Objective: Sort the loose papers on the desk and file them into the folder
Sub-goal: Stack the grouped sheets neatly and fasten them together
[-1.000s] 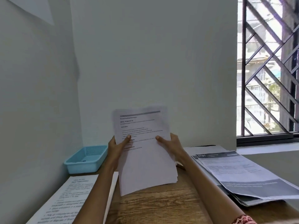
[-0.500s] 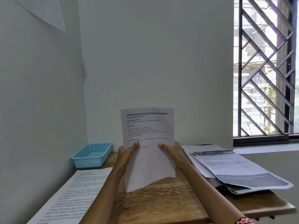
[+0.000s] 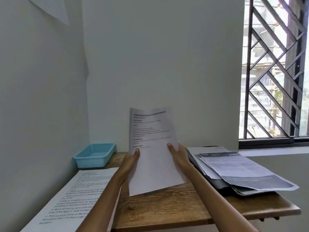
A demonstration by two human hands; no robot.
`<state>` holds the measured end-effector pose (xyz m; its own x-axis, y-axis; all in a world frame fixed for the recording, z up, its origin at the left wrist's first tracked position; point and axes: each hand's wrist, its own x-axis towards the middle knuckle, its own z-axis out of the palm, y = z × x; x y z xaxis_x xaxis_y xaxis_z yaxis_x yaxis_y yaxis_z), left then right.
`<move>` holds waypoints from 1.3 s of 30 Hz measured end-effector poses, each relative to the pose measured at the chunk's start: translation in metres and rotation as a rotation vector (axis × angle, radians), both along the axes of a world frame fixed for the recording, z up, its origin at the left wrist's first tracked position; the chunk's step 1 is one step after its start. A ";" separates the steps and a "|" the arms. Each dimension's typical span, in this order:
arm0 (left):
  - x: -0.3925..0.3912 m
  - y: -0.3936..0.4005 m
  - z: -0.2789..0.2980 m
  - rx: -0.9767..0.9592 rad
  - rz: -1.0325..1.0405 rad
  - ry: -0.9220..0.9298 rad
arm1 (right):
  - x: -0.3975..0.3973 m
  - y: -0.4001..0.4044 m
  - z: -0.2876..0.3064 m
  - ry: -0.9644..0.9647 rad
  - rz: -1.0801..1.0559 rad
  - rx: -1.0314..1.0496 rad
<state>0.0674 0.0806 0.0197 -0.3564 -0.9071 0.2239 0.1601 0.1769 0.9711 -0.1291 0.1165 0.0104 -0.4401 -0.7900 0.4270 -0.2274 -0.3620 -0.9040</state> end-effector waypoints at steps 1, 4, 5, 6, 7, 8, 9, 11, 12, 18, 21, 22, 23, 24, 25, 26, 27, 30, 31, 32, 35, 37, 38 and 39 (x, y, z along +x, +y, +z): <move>0.002 -0.003 0.000 0.048 -0.025 0.008 | -0.002 -0.001 0.000 0.024 0.014 0.014; 0.011 -0.010 -0.009 0.239 -0.124 -0.057 | -0.005 0.000 -0.009 0.048 0.041 0.174; 0.013 -0.012 -0.014 0.281 -0.165 -0.092 | -0.007 0.001 -0.015 0.045 0.056 0.223; 0.017 -0.011 -0.018 0.302 -0.191 -0.111 | -0.007 0.003 -0.020 0.033 0.074 0.267; 0.019 -0.013 -0.020 0.312 -0.193 -0.109 | -0.008 0.004 -0.027 0.010 0.096 0.281; 0.021 -0.014 -0.022 0.318 -0.186 -0.080 | -0.007 0.008 -0.031 -0.019 0.124 0.307; 0.022 -0.017 -0.022 0.326 -0.169 -0.022 | -0.009 0.009 -0.037 -0.051 0.155 0.329; 0.024 -0.023 -0.020 0.362 -0.128 0.123 | -0.011 0.013 -0.043 -0.081 0.244 0.410; 0.026 -0.025 -0.019 0.382 -0.103 0.161 | -0.013 0.014 -0.045 -0.066 0.290 0.447; 0.012 -0.029 0.008 0.205 0.013 0.053 | -0.009 0.011 -0.014 -0.082 0.148 0.174; 0.001 -0.019 0.052 -0.026 0.089 0.092 | 0.001 0.011 0.024 -0.127 0.114 -0.080; -0.002 -0.015 0.066 -0.109 0.110 0.081 | 0.004 0.013 0.036 -0.136 0.083 -0.130; -0.006 -0.011 0.078 -0.175 0.113 0.078 | 0.006 0.013 0.047 -0.135 0.048 -0.167; -0.008 -0.008 0.085 -0.210 0.110 0.080 | 0.009 0.015 0.055 -0.136 0.016 -0.189; -0.009 -0.005 0.087 -0.225 0.115 0.081 | 0.010 0.015 0.057 -0.135 -0.013 -0.194; -0.010 -0.002 0.084 -0.224 0.127 0.082 | 0.011 0.014 0.055 -0.137 -0.031 -0.188; -0.010 -0.001 0.074 -0.209 0.137 0.075 | 0.012 0.013 0.046 -0.132 -0.052 -0.156; -0.011 0.005 0.033 -0.164 0.103 -0.006 | 0.014 0.013 0.013 -0.077 -0.105 0.008; -0.011 0.004 0.023 -0.154 0.084 -0.022 | 0.013 0.014 0.009 -0.087 -0.104 0.017; -0.010 -0.001 0.019 -0.134 0.071 -0.036 | 0.012 0.018 0.009 -0.087 -0.094 0.005; -0.001 -0.018 0.023 0.021 -0.013 -0.096 | 0.002 0.026 0.017 -0.037 -0.045 0.021; 0.006 -0.024 0.019 0.160 -0.120 -0.097 | -0.007 0.026 0.011 -0.033 0.010 0.088; 0.009 -0.025 0.016 0.201 -0.141 -0.093 | -0.009 0.026 0.004 -0.029 0.033 0.136; 0.010 -0.024 0.012 0.226 -0.138 -0.063 | -0.013 0.024 -0.005 -0.030 0.057 0.186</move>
